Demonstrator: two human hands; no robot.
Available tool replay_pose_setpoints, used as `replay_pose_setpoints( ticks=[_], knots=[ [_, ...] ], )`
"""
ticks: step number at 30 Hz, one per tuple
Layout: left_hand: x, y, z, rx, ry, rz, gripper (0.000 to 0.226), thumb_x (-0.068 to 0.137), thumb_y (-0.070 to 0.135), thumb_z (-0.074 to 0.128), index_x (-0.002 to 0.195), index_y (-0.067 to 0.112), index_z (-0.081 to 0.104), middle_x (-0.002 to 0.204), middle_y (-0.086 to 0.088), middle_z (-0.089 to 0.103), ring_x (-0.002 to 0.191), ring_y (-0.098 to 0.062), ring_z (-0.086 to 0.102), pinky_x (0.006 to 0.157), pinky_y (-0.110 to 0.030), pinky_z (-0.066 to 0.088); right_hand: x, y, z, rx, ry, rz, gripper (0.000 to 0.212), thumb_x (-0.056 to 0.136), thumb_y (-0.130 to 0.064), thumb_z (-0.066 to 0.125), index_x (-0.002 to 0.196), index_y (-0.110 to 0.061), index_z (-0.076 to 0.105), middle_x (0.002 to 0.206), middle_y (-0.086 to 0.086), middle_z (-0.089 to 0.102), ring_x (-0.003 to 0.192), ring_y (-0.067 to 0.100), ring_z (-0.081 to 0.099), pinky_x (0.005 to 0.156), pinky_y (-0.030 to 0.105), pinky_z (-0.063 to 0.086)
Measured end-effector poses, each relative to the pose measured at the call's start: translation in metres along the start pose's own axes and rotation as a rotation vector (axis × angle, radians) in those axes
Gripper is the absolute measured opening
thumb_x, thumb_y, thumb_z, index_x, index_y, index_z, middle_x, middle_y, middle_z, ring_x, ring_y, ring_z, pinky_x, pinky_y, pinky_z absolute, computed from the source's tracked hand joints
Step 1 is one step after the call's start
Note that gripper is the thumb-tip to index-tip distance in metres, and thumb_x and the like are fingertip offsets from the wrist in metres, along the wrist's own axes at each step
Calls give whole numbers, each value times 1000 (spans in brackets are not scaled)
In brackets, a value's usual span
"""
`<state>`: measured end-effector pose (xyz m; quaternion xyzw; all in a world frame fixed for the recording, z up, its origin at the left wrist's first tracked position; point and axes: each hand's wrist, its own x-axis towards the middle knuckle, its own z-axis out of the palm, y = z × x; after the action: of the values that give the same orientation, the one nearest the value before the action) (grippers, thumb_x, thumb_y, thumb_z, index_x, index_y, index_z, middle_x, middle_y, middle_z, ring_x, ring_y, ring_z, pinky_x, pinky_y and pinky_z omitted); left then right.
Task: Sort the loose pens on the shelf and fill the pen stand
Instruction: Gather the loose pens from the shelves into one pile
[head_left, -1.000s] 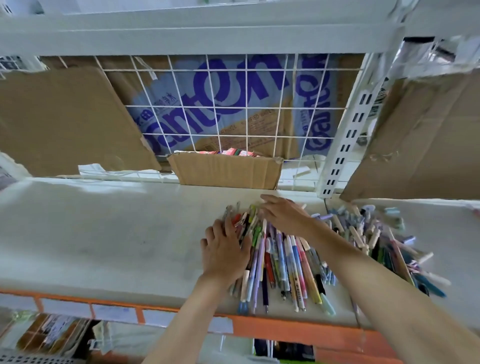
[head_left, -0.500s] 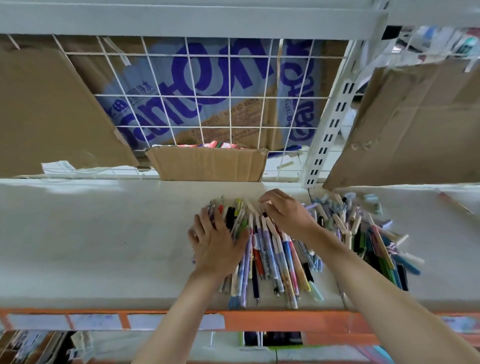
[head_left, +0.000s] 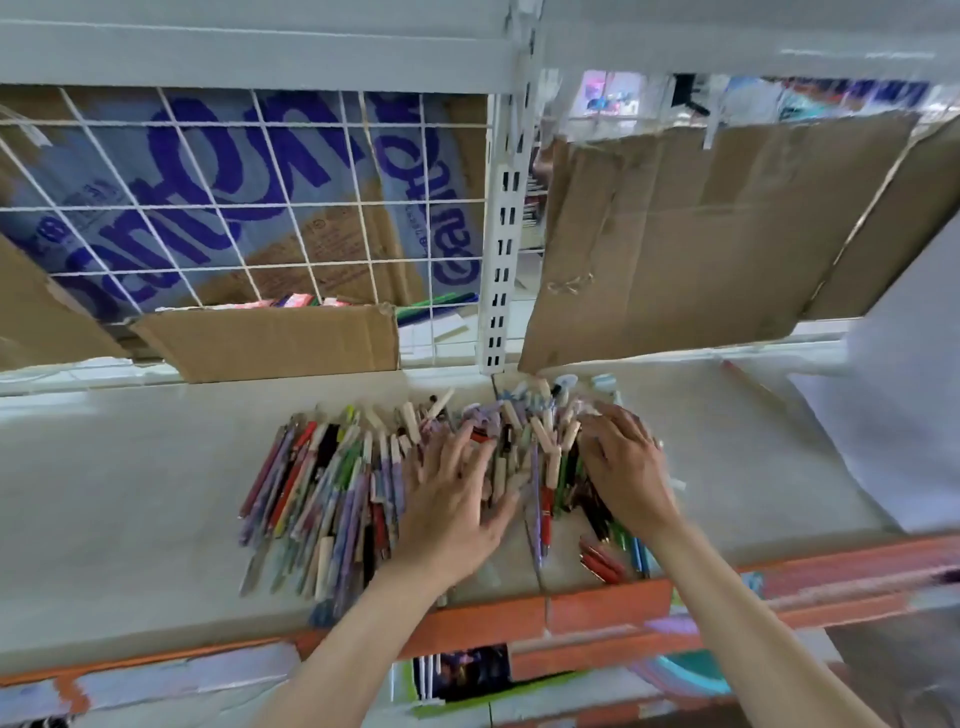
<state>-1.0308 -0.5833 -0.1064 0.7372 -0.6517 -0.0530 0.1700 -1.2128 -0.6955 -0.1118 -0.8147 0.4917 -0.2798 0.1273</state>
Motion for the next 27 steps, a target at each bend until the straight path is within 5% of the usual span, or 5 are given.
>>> replay_pose_setpoints(
  ticks=[5, 10, 17, 21, 27],
  knots=[
    [3, 3, 13, 199, -112, 114, 65, 84, 72, 14, 144, 45, 17, 157, 7, -13, 144, -25, -15, 111, -54, -5, -4, 33, -8, -58, -154, 190, 39, 96, -44, 42, 133, -33, 50, 151, -2, 33, 136, 23, 32, 107, 41, 32],
    [0, -13, 11, 310, -122, 191, 52, 85, 60, 32, 122, 33, 56, 142, -2, 47, 135, -31, 37, 97, -58, 16, -9, 13, 2, 58, -152, 132, 37, 95, -40, 47, 130, -29, 53, 144, -5, 41, 130, 18, 39, 103, 34, 35],
    [50, 39, 9, -6, 25, 154, 52, 92, 49, 22, 127, 20, 47, 137, -4, 41, 132, -25, 33, 112, -47, 22, -17, -5, 9, 147, -57, 178, 54, 86, -58, 32, 122, -28, 60, 116, -8, 50, 114, 14, 45, 96, 29, 36],
    [115, 55, 24, 19, -119, 64, 48, 96, 50, 31, 140, 31, 32, 151, -4, 22, 141, -27, 16, 114, -53, 16, -12, -3, 4, 314, -29, 244, 53, 85, -53, 28, 114, -26, 63, 106, -13, 47, 110, 12, 47, 99, 33, 36],
    [123, 52, 31, 55, -204, 58, 48, 95, 46, 36, 141, 33, 34, 153, 1, 24, 141, -24, 16, 115, -47, 12, 42, 36, -3, 300, -26, 240, 31, 95, -30, 47, 120, -18, 62, 128, -1, 50, 122, 17, 42, 94, 25, 32]
  ],
)
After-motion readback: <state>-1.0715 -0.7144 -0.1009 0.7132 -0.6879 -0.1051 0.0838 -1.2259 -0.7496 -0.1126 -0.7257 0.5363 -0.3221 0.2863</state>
